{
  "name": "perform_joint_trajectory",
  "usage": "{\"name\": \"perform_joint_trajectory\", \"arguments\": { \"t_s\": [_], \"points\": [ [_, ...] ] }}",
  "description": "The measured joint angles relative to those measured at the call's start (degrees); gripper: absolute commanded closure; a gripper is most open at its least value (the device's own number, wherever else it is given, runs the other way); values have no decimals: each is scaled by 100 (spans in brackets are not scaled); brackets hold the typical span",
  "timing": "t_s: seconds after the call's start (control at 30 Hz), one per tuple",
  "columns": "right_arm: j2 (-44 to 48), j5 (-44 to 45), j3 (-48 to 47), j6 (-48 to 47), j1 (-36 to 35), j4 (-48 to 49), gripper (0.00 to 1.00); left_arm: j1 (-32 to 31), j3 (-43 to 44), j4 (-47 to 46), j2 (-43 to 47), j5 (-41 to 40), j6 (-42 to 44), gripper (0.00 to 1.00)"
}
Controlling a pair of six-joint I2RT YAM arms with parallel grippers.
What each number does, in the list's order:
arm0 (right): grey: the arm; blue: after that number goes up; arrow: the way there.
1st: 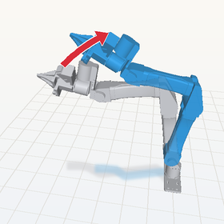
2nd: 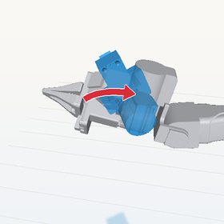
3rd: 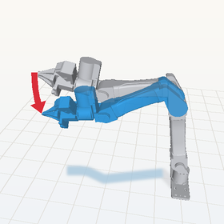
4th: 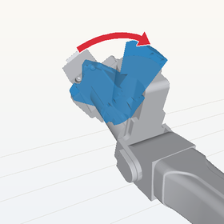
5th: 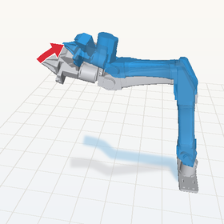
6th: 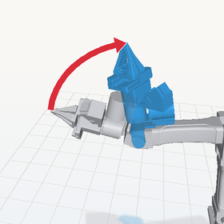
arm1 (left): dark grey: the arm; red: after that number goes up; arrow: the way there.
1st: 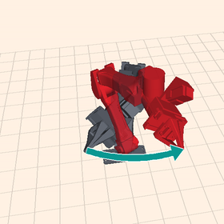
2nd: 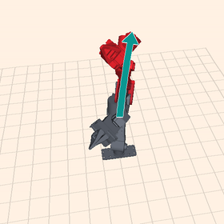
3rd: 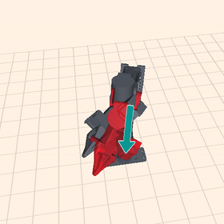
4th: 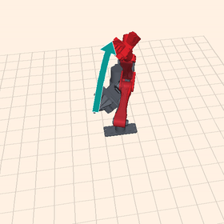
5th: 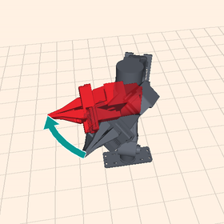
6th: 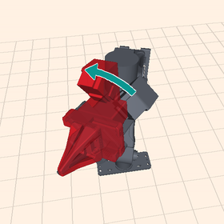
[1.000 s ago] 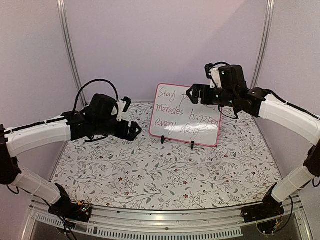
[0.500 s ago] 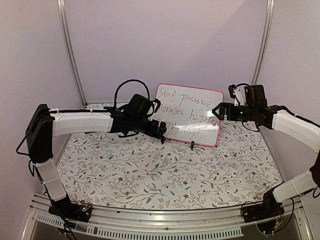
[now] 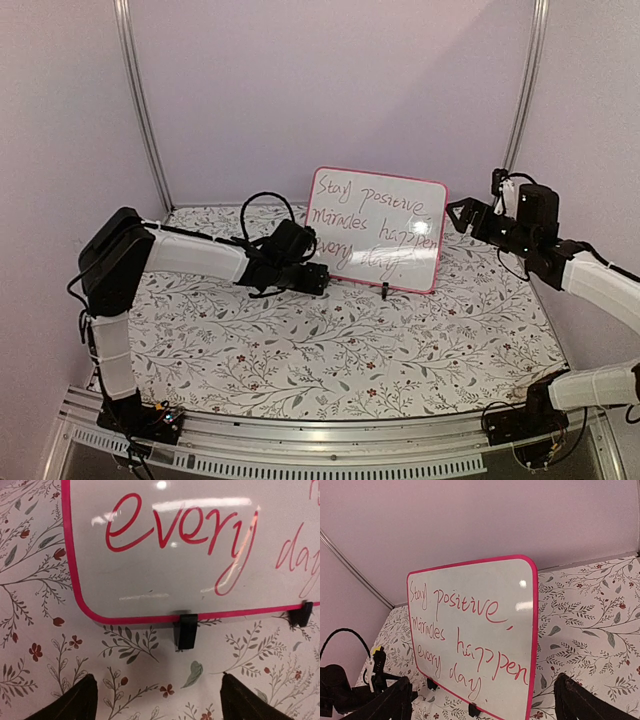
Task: Erase the whiteboard
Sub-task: Move the whiteboard to the center of the board.
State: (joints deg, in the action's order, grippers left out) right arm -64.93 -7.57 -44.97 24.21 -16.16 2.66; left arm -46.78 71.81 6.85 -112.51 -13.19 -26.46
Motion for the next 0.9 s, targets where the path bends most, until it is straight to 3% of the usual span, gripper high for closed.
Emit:
{"name": "perform_joint_trajectory", "arguments": {
  "t_s": [0.1,0.57,0.9],
  "points": [
    [74,66,13,170,0,127,4,-24,20,-122,-262,-111,-205,26],
    [304,166,116,393,0,168,4,-293,540,-564,-1145,-435,-249,38],
    [304,168,118,428,0,168,4,-293,658,-846,-1370,-599,-90,61]
  ]
}}
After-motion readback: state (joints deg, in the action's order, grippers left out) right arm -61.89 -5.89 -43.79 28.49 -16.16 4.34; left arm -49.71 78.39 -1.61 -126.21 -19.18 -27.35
